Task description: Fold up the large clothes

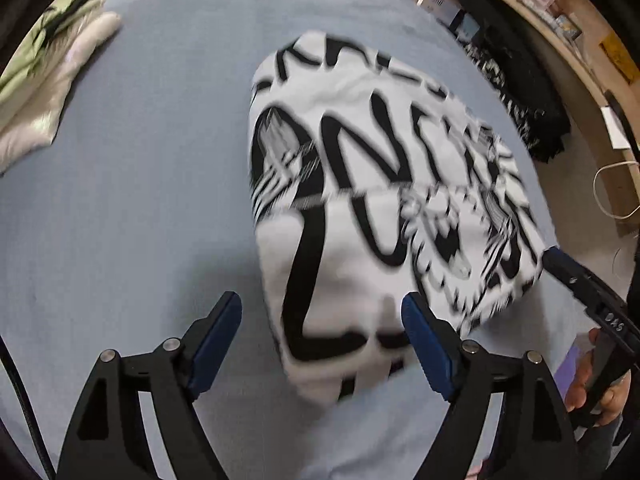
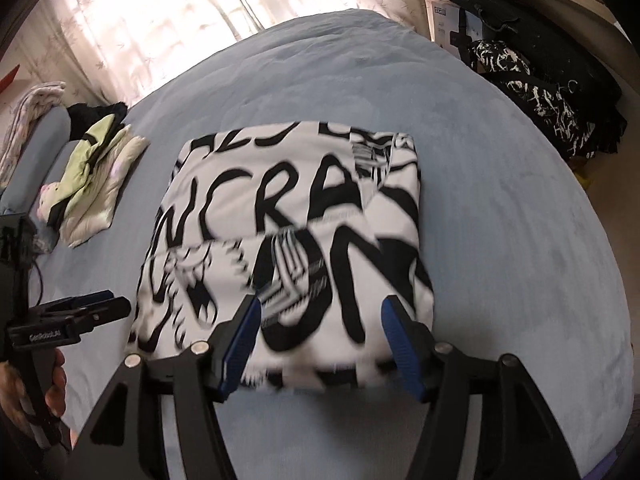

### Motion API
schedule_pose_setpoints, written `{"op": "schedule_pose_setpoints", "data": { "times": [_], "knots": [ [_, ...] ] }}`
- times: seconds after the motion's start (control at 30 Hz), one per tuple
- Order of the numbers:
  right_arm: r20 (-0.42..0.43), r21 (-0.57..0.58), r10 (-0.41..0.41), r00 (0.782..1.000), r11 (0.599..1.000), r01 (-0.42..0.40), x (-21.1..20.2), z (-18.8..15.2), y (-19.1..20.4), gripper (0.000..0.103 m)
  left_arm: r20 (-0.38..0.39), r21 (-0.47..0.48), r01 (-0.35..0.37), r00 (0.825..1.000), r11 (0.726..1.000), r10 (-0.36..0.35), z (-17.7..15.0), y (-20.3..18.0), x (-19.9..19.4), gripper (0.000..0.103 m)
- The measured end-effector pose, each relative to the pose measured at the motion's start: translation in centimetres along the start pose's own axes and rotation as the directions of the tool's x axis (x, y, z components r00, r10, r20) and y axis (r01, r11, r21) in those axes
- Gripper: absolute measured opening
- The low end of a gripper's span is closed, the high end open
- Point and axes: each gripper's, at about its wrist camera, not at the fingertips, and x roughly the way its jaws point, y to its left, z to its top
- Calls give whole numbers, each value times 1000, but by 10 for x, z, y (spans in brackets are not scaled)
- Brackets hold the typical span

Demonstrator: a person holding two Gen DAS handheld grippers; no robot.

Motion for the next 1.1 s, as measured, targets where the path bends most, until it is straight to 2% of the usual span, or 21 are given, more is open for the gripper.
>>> {"op": "schedule_pose_setpoints", "data": {
  "times": [0.07, 0.13, 0.2, 0.33, 0.4, 0.5, 0.63, 0.77, 0.97, 1.1],
  "knots": [
    [11, -2, 14, 1000, 1000, -14, -8, -4, -2, 63, -46, -5, 4, 999, 1000, -4, -6, 3, 1, 81],
    [10, -2, 24, 1000, 1000, -24, -13, -5, -5, 70, -59, -15, 19, 998, 1000, -20, -12, 7, 1, 81],
    [-1, 8, 45, 999, 999, -45, -14, -1, -12, 92, -42, -31, 51, 998, 998, -52, -13, 11, -2, 81],
    [-17, 28, 97, 995, 995, -97, -12, 11, -25, 96, -60, -90, 120, 990, 989, -126, -6, 20, 0, 84],
    [-46, 40, 144, 988, 989, -143, -5, 17, -33, 103, -66, -96, 133, 988, 987, -139, -2, 21, 4, 89],
    [-70, 69, 189, 979, 980, -184, 8, 28, -47, 103, -91, -97, 172, 979, 980, -181, 5, 20, 13, 90],
    [-120, 101, 200, 972, 977, -189, 28, 42, -64, 103, -106, -93, 189, 974, 978, -198, 13, 15, 26, 90],
    [-163, 135, 265, 950, 960, -245, 45, 51, -77, 103, -124, -131, 215, 965, 968, -231, 21, 15, 43, 93],
    [-229, 160, 327, 917, 942, -296, 70, 54, -89, 103, -129, -153, 211, 964, 965, -231, 30, 20, 63, 96],
    [-261, 169, 370, 892, 927, -335, 89, 49, -92, 103, -125, -168, 235, 958, 957, -257, 35, 23, 76, 97]
  ]
}}
